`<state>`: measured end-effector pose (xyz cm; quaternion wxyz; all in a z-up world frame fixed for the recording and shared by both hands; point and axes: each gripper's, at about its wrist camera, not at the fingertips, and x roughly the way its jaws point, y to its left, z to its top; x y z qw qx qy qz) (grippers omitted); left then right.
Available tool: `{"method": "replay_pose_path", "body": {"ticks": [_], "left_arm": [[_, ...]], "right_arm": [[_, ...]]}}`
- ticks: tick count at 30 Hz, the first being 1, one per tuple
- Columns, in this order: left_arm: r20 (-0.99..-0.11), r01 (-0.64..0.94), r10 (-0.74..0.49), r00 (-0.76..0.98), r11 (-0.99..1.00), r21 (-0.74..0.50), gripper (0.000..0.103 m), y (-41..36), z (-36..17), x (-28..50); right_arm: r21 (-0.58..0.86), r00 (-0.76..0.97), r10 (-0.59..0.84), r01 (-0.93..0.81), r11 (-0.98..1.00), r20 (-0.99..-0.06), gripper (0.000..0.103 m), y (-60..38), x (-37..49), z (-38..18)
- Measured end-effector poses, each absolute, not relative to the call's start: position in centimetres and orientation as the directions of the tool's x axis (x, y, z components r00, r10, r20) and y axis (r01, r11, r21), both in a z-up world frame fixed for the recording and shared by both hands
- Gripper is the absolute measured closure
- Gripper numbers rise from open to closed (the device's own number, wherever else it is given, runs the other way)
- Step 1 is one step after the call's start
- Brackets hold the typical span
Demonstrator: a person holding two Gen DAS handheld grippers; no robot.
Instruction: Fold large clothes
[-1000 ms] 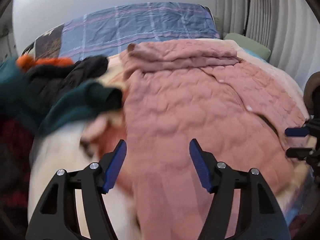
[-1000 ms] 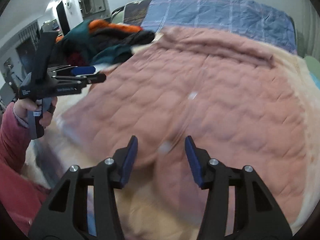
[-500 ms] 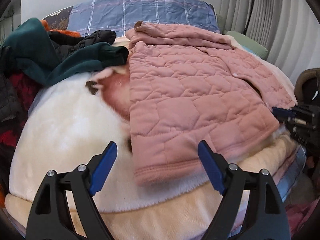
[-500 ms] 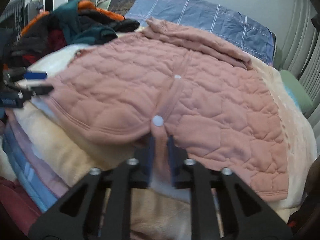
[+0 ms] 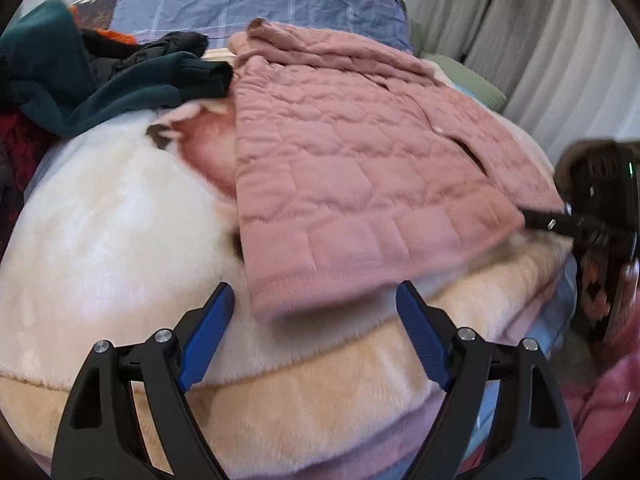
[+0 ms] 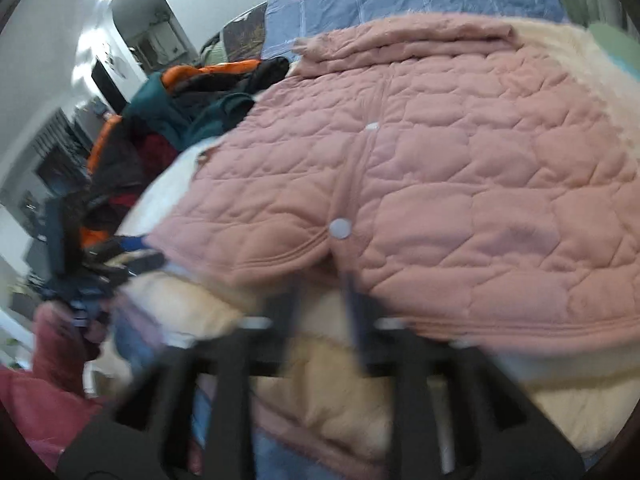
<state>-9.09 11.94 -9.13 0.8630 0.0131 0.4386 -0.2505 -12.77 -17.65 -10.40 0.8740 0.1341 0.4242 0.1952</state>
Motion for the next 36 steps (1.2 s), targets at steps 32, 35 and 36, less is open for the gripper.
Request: {"method": "replay_pose_path", "body": {"ticks": [32,35,36], "left_arm": [[-0.741,0.283,-0.161,0.652,0.958,0.041,0.083,10.9,-7.4,-6.0],[-0.707,0.289,-0.088,0.702,0.942,0.17,0.084,10.3,-5.4,-7.5],[-0.695,0.301,-0.054,0.717,0.923,0.239,0.082,9.7,-5.1,-8.0]], "right_arm": [[0.725,0.515,0.66,-0.101,0.681,-0.548,0.098,-18.1,-9.4,-10.0],[0.69,0.504,0.638,-0.109,0.716,-0.582,0.098,-17.5,-10.3,-10.4],[0.676,0.499,0.628,-0.108,0.729,-0.597,0.098,-17.3,-10.4,-10.5]]}}
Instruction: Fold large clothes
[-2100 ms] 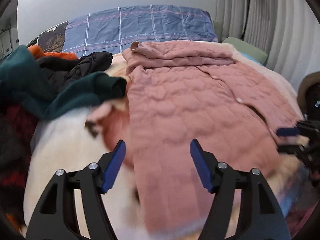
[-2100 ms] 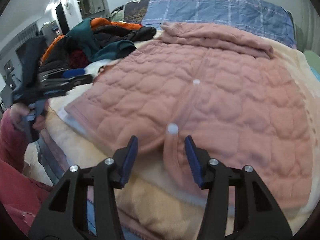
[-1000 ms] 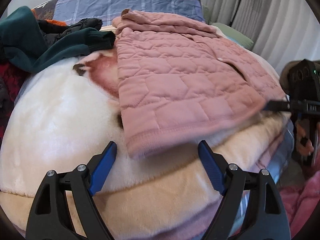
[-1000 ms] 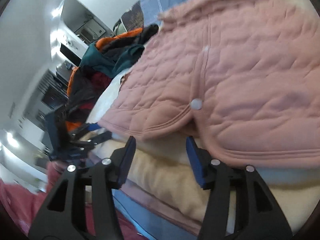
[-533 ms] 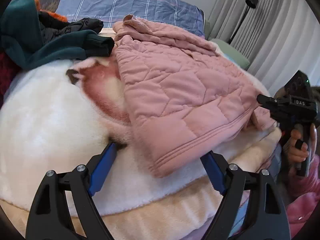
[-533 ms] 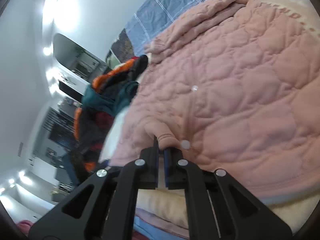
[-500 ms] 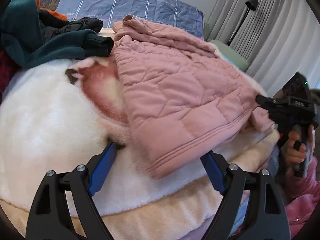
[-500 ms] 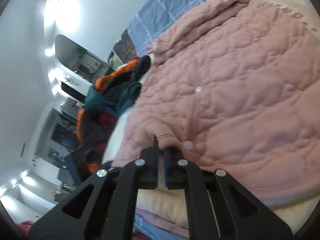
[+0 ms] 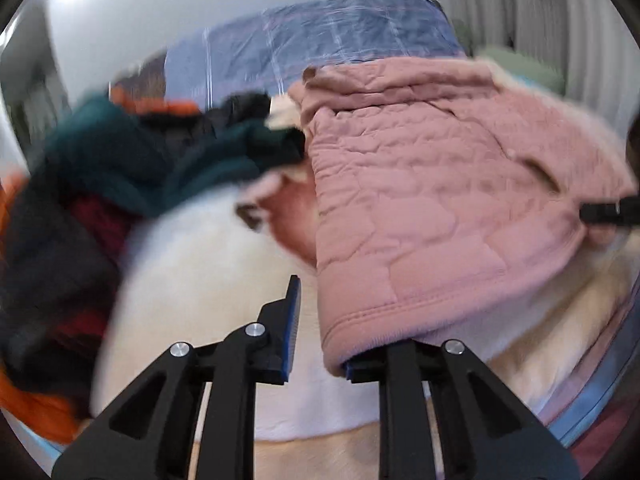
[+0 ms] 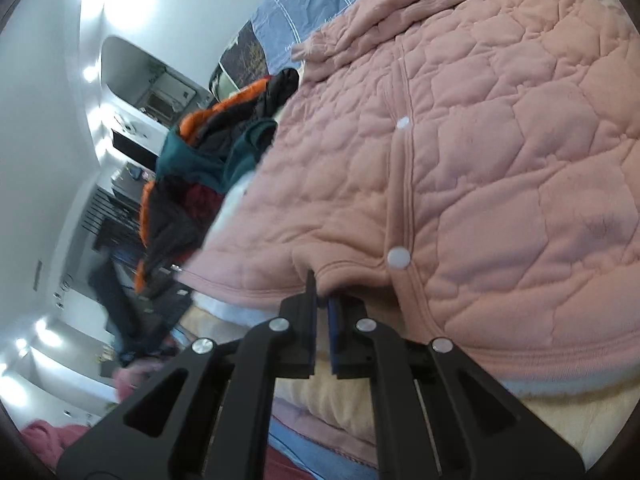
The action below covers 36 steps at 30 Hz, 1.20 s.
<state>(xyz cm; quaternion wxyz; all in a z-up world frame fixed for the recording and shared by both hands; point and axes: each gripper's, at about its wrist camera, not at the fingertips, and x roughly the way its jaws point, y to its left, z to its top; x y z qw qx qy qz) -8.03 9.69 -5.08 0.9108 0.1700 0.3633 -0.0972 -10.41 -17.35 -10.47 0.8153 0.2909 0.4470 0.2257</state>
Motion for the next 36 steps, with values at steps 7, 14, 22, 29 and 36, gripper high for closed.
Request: {"method": "replay_pose_path", "body": {"ticks": [7,14,22,29,36], "left_arm": [[-0.723,0.349,-0.008,0.691,0.88,0.323,0.075,8.8,-8.5,-7.9],[-0.705,0.431,-0.357,0.613,0.899,-0.08,0.033,14.0,-5.7,-9.6],[-0.639,0.314,-0.495,0.589,0.868,-0.384,0.029,17.8,-6.6,-6.0],[-0.725,0.379,-0.507,0.466,0.855,-0.355,0.028,13.2,-9.6,-2.6],[-0.758,0.411,-0.513,0.402,0.842,-0.351,0.064,10.9,-9.1,-2.5]], "right_arm": [[0.578,0.497,0.54,-0.092,0.811,-0.679,0.072,-18.2,-11.8,-11.1],[0.415,0.735,0.197,0.125,0.901,-0.649,0.045,-28.7,-15.3,-6.2],[0.543,0.681,0.208,0.322,0.776,-0.702,0.043,-38.2,-15.8,-11.3],[0.497,0.645,0.294,0.155,0.854,-0.706,0.037,-35.3,-13.6,-10.2],[0.609,0.623,0.436,0.082,0.789,-0.649,0.089,-35.4,-11.8,-10.8]]}}
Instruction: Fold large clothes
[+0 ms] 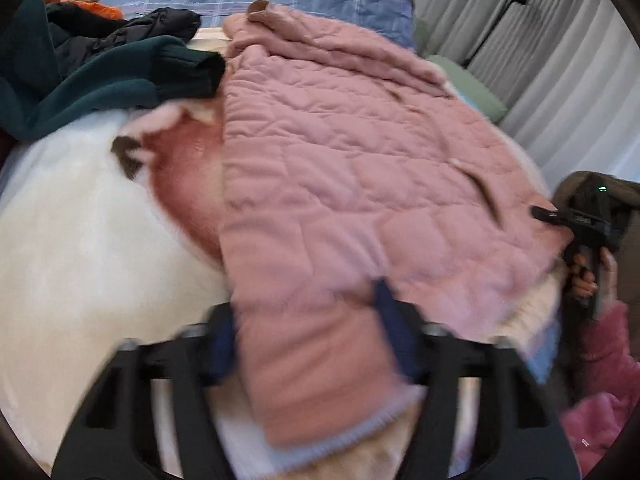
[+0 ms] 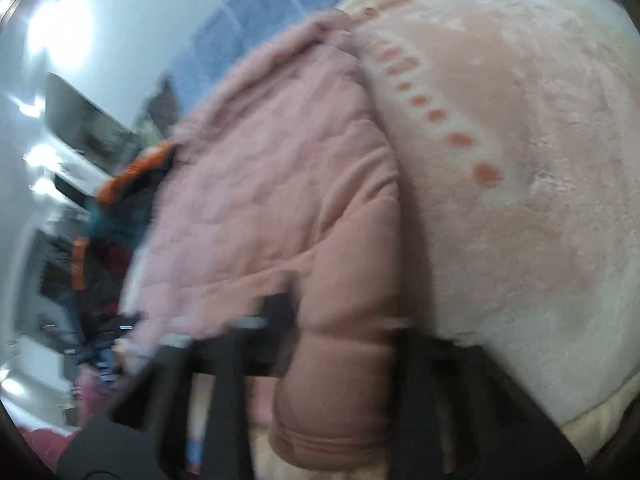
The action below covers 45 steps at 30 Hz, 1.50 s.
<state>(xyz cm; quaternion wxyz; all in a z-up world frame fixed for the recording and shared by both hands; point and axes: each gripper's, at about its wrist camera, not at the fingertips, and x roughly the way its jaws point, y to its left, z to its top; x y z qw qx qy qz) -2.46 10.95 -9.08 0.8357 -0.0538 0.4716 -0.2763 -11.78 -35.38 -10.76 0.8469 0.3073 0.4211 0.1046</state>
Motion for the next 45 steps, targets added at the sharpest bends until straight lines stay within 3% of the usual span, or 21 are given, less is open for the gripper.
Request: {"method": "replay_pose_path", "body": {"ticks": [1,3,9,12,18,20,21,25,33,35,37,39,43,44,45], "left_arm": [[-0.748,0.405,-0.533,0.395,0.832,-0.379,0.077,11.2,-8.7,-2.8],[-0.742,0.396,-0.508,0.438,0.85,-0.348,0.089,11.1,-7.3,-3.1],[-0.509,0.499,-0.533,0.676,0.839,-0.217,0.092,8.7,5.1,-3.5],[-0.452,0.502,-0.528,0.719,0.844,-0.187,0.093,8.6,9.2,-4.2],[-0.325,0.503,-0.567,0.757,0.823,-0.264,0.092,12.9,14.2,-9.5],[-0.302,0.507,-0.577,0.759,0.815,-0.283,0.092,13.8,14.8,-11.1],[-0.306,0.508,-0.583,0.753,0.81,-0.292,0.091,13.8,14.8,-11.2],[-0.456,0.476,-0.586,0.67,0.81,-0.342,0.091,11.2,11.8,-6.9],[-0.567,0.334,-0.507,0.649,0.859,-0.387,0.086,10.3,7.5,10.2],[-0.617,0.271,-0.479,0.624,0.874,-0.404,0.085,9.8,5.0,14.4],[-0.723,0.2,-0.412,0.555,0.909,-0.365,0.084,8.1,0.1,18.3],[-0.777,0.191,-0.327,0.538,0.945,-0.265,0.081,6.6,-4.7,19.7],[-0.693,0.258,-0.398,0.601,0.918,-0.302,0.08,8.0,-5.3,18.4],[-0.684,0.261,-0.425,0.593,0.905,-0.336,0.08,8.8,-4.8,18.2],[-0.679,0.259,-0.441,0.587,0.897,-0.359,0.076,9.3,-4.3,18.1]], "right_arm": [[0.629,0.638,0.447,0.075,0.774,-0.626,0.09,-35.5,-12.2,-10.4],[0.672,0.659,0.475,0.063,0.737,-0.583,0.092,-35.8,-11.9,-9.6],[0.656,0.75,0.487,-0.095,0.749,-0.447,0.093,-34.1,-10.2,-0.6],[0.599,0.807,0.45,-0.154,0.786,-0.383,0.094,-33.6,-11.8,5.0],[0.543,0.88,0.403,-0.216,0.811,-0.252,0.094,-34.2,-20.4,10.7],[0.53,0.899,0.359,-0.182,0.828,-0.253,0.093,-34.6,-22.2,11.2],[0.532,0.899,0.345,-0.16,0.831,-0.269,0.092,-34.4,-21.8,11.0],[0.625,0.85,0.355,-0.041,0.78,-0.388,0.092,-36.1,-16.4,6.5],[0.788,0.803,0.415,0.105,0.607,-0.427,0.09,-41.3,0.4,-0.8],[0.764,0.762,0.402,0.184,0.618,-0.508,0.09,-41.5,5.4,-3.9],[0.732,0.713,0.376,0.281,0.621,-0.592,0.086,-41.2,7.6,-6.9],[0.746,0.725,0.377,0.279,0.605,-0.577,0.083,-41.0,8.4,-8.7],[0.782,0.741,0.457,0.145,0.606,-0.492,0.064,-41.9,6.9,-7.3],[0.753,0.741,0.441,0.131,0.644,-0.506,0.058,-42.0,6.1,-6.3],[0.719,0.748,0.408,0.131,0.682,-0.524,0.044,-41.9,5.4,-5.4]]}}
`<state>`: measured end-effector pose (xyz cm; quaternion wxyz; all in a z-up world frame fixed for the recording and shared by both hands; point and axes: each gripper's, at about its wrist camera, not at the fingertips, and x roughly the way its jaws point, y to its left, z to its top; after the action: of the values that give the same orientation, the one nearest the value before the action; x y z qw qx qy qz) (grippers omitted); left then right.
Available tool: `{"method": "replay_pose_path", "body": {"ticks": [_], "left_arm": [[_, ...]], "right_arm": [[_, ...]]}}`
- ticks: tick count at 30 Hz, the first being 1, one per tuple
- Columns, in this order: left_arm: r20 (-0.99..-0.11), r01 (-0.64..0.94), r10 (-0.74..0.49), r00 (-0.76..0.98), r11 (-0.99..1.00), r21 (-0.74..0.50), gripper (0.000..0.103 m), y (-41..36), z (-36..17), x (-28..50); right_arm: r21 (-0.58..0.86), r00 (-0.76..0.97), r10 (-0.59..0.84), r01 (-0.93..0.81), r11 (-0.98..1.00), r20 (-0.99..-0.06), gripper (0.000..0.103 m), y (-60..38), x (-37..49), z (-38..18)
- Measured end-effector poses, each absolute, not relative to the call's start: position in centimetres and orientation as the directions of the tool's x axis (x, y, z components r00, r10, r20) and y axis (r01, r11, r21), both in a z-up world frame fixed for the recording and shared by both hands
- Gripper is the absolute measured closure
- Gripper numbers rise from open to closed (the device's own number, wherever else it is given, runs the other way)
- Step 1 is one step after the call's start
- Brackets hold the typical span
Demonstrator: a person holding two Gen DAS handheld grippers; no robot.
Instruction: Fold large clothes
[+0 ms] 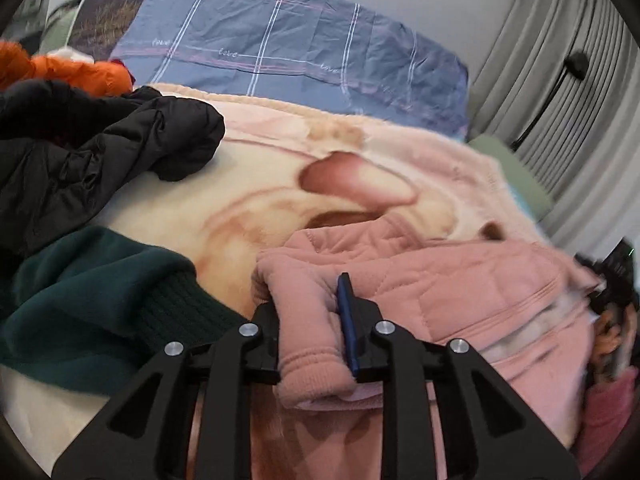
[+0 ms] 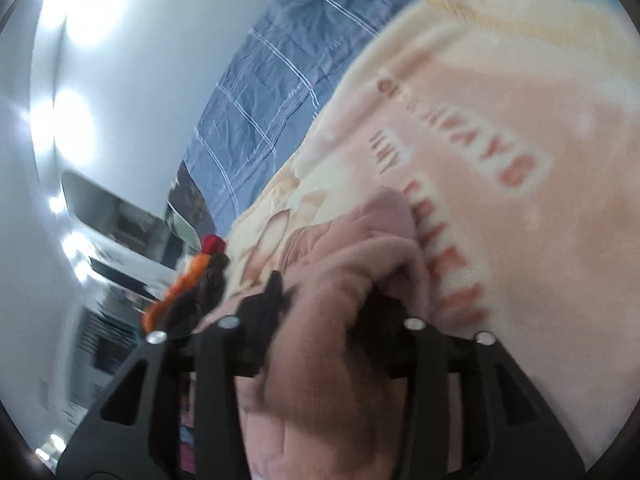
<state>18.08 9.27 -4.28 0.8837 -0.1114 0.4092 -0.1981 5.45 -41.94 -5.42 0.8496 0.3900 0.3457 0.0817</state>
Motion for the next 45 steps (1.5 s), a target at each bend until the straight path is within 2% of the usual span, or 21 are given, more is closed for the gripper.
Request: {"method": "replay_pose_path", "body": {"ticks": [1,3,6,9,11,15,18,21,24,25,28,30,31,32,33,34,35,37,40,42,45], "left_arm": [[-0.67,0.246,-0.446,0.594,0.893,-0.377,0.061,10.1,-3.2,17.5],[-0.625,0.23,-0.412,0.663,0.907,-0.354,0.044,11.5,-0.8,15.9],[-0.555,0.302,-0.422,0.717,0.906,-0.298,0.04,12.6,1.9,13.1],[-0.546,0.456,-0.514,0.662,0.854,-0.251,0.038,11.4,2.7,10.0],[-0.588,0.506,-0.505,0.631,0.843,-0.181,0.038,9.4,1.8,8.9],[-0.72,0.548,-0.351,0.599,0.835,0.049,0.038,3.9,-1.9,9.3],[-0.689,0.499,-0.279,0.668,0.856,0.137,0.038,1.6,-1.3,13.0],[-0.624,0.336,-0.192,0.757,0.934,0.12,0.037,2.5,0.5,16.6],[-0.641,0.268,-0.227,0.734,0.963,-0.034,0.034,4.8,0.7,19.2],[-0.678,0.279,-0.267,0.685,0.956,-0.094,0.028,5.7,-0.1,20.1],[-0.749,0.263,-0.315,0.583,0.945,-0.193,0.027,7.8,-3.1,21.1],[-0.764,0.227,-0.428,0.483,0.904,-0.363,0.027,9.5,-5.2,21.5],[-0.751,0.213,-0.473,0.461,0.88,-0.424,0.027,10.1,-6.0,21.7],[-0.732,0.209,-0.505,0.457,0.861,-0.464,0.031,10.5,-6.5,21.6],[-0.712,0.215,-0.531,0.459,0.844,-0.491,0.06,10.6,-6.5,21.6],[-0.688,0.225,-0.559,0.462,0.825,-0.519,0.091,10.6,-6.2,21.7],[-0.679,0.209,-0.554,0.482,0.825,-0.525,0.091,10.4,-6.0,21.4],[-0.634,0.21,-0.534,0.56,0.831,-0.515,0.092,10.6,-4.1,19.8],[-0.627,0.278,-0.481,0.612,0.874,-0.399,0.092,9.3,-2.4,16.7],[-0.713,0.265,-0.373,0.594,0.927,-0.264,0.091,7.9,-4.3,16.7],[-0.749,0.292,-0.222,0.624,0.955,-0.04,0.086,5.9,-6.5,15.9]], "right_arm": [[0.651,0.773,0.341,0.12,0.749,-0.535,0.039,-41.8,4.2,-3.9],[0.52,0.81,0.249,0.08,0.85,-0.531,0.032,-40.9,2.2,-1.7],[0.272,0.824,0.157,-0.004,0.962,-0.544,0.028,-38.3,-0.2,0.1],[0.158,0.774,0.227,-0.165,0.974,-0.59,0.023,-35.7,-0.5,-0.5],[0.1,0.729,0.263,-0.26,0.961,-0.632,0.023,-33.7,-0.2,-1.3],[-0.089,0.72,0.087,-0.204,0.975,-0.688,0.023,-31.0,3.9,-2.9],[-0.054,0.743,0.006,-0.057,0.997,-0.669,0.023,-32.7,9.1,-2.1],[0.129,0.734,0.038,0.068,0.989,-0.678,0.022,-36.1,12.2,-1.6],[0.257,0.707,0.096,0.124,0.958,-0.701,0.022,-39.2,13.1,-2.8],[0.297,0.695,0.14,0.11,0.949,-0.705,0.022,-40.0,13.0,-3.6],[0.392,0.667,0.232,0.099,0.914,-0.708,0.022,-41.3,12.2,-5.4],[0.474,0.661,0.314,0.071,0.878,-0.681,0.025,-41.7,11.2,-6.3],[0.505,0.663,0.352,0.046,0.862,-0.661,0.028,-41.7,10.8,-6.6],[0.526,0.664,0.381,0.022,0.85,-0.644,0.042,-41.5,10.6,-6.7],[0.531,0.663,0.39,0.013,0.847,-0.639,0.065,-41.4,10.7,-6.5],[0.519,0.672,0.367,0.031,0.854,-0.643,0.077,-41.2,10.8,-6.1],[0.516,0.688,0.34,0.058,0.855,-0.64,0.088,-41.1,10.9,-5.6],[0.55,0.72,0.334,0.081,0.831,-0.609,0.089,-40.9,9.9,-4.0],[0.492,0.7,0.265,0.141,0.859,-0.663,0.089,-40.6,8.4,-4.0],[0.399,0.627,0.201,0.192,0.897,-0.753,0.075,-40.2,9.0,-7.0],[0.408,0.668,0.156,0.238,0.881,-0.727,0.052,-40.4,8.2,-8.5]]}}
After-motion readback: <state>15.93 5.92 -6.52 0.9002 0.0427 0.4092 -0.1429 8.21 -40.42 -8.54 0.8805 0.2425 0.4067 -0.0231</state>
